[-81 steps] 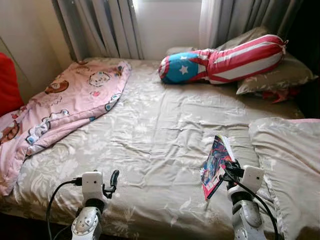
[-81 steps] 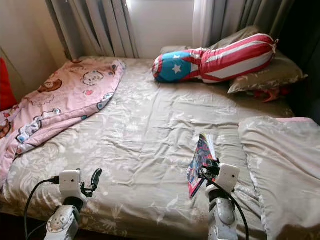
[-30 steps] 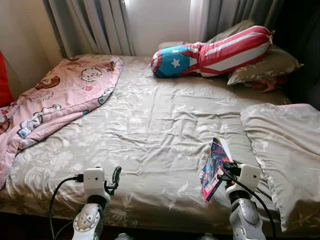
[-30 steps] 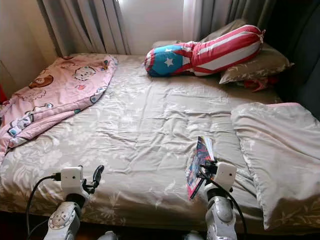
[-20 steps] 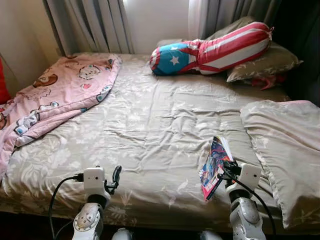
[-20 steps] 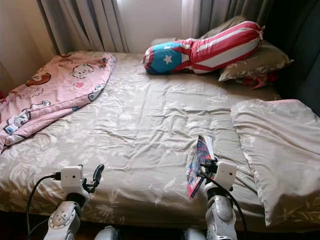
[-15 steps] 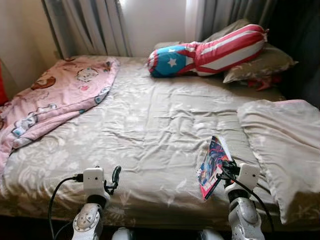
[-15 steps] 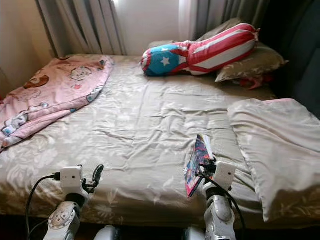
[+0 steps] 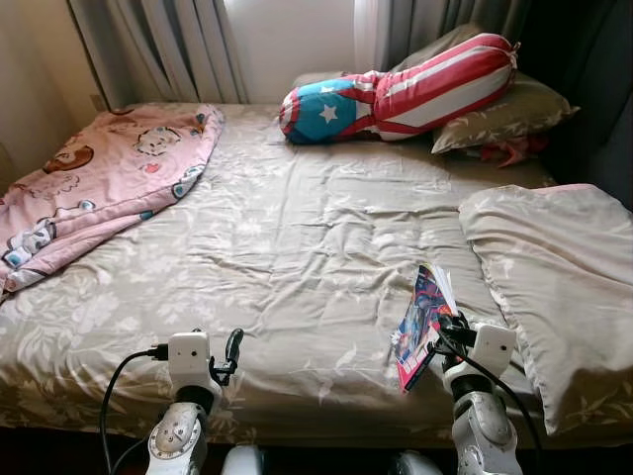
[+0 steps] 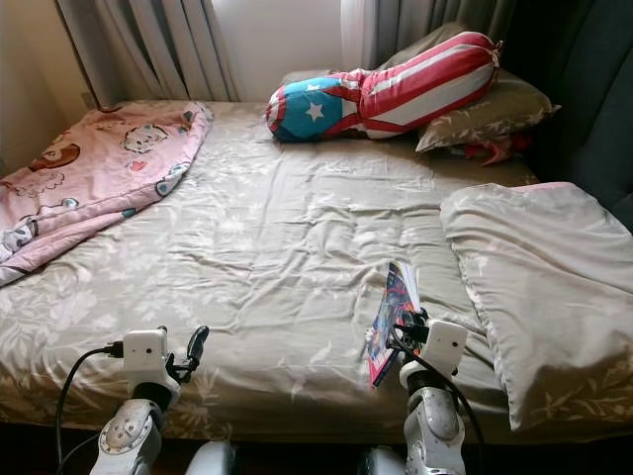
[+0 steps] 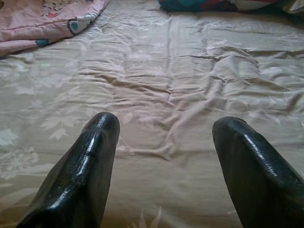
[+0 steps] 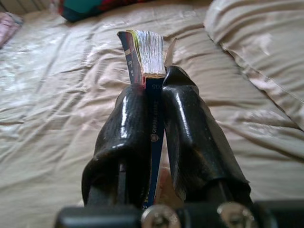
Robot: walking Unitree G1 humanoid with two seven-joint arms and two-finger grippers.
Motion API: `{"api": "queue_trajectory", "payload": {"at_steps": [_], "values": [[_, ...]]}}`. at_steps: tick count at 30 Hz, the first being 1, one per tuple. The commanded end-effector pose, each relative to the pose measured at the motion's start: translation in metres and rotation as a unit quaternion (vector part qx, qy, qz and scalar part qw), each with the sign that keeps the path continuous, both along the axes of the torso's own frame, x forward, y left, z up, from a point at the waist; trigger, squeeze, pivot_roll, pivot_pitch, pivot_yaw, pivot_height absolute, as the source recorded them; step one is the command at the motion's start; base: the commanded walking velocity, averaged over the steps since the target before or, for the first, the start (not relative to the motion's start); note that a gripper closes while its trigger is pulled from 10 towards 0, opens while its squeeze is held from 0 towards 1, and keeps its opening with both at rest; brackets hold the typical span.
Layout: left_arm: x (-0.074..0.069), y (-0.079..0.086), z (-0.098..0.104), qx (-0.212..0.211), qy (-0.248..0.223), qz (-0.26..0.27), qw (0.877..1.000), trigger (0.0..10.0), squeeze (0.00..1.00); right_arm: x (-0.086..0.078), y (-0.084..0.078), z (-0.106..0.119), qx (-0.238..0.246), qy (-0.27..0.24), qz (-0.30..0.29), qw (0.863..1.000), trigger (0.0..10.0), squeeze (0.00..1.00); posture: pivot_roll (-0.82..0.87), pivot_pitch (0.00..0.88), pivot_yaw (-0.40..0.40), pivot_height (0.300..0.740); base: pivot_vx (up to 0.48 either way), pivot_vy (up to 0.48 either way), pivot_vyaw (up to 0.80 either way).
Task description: Clean up the room
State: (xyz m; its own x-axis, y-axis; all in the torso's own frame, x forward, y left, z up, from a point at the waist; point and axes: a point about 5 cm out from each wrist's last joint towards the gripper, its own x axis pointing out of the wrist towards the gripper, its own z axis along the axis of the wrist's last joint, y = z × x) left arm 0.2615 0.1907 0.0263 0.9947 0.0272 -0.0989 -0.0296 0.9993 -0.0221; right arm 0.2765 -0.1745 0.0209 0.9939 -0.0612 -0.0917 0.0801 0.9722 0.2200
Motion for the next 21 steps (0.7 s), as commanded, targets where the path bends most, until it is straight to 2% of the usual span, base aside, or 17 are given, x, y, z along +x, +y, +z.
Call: {"api": "queue_trajectory", "payload": {"at_steps": [1,10,21], "values": [[0.0017,0.0017,0.0018,-0.002,0.0,0.002,1.0,10.0,0.0,0.0091,0.003,0.0181,-0.008,-0.051,0.011,0.999,10.0,0.0,-0.01,0.0,0.019,0.635,0.247,0.0,0.0],[0.002,0.0013,0.002,-0.002,-0.001,0.002,1.0,10.0,0.0,0.0143,0.003,0.0271,-0.01,-0.072,0.02,0.997,10.0,0.0,-0.02,0.0,0.019,0.635,0.262,0.0,0.0],[0.0016,0.0015,0.0016,-0.002,0.0,0.004,1.0,10.0,0.0,0.0141,0.0042,0.0274,-0.01,-0.073,0.028,0.997,10.0,0.0,-0.01,0.0,0.017,0.635,0.297,0.0,0.0]]}}
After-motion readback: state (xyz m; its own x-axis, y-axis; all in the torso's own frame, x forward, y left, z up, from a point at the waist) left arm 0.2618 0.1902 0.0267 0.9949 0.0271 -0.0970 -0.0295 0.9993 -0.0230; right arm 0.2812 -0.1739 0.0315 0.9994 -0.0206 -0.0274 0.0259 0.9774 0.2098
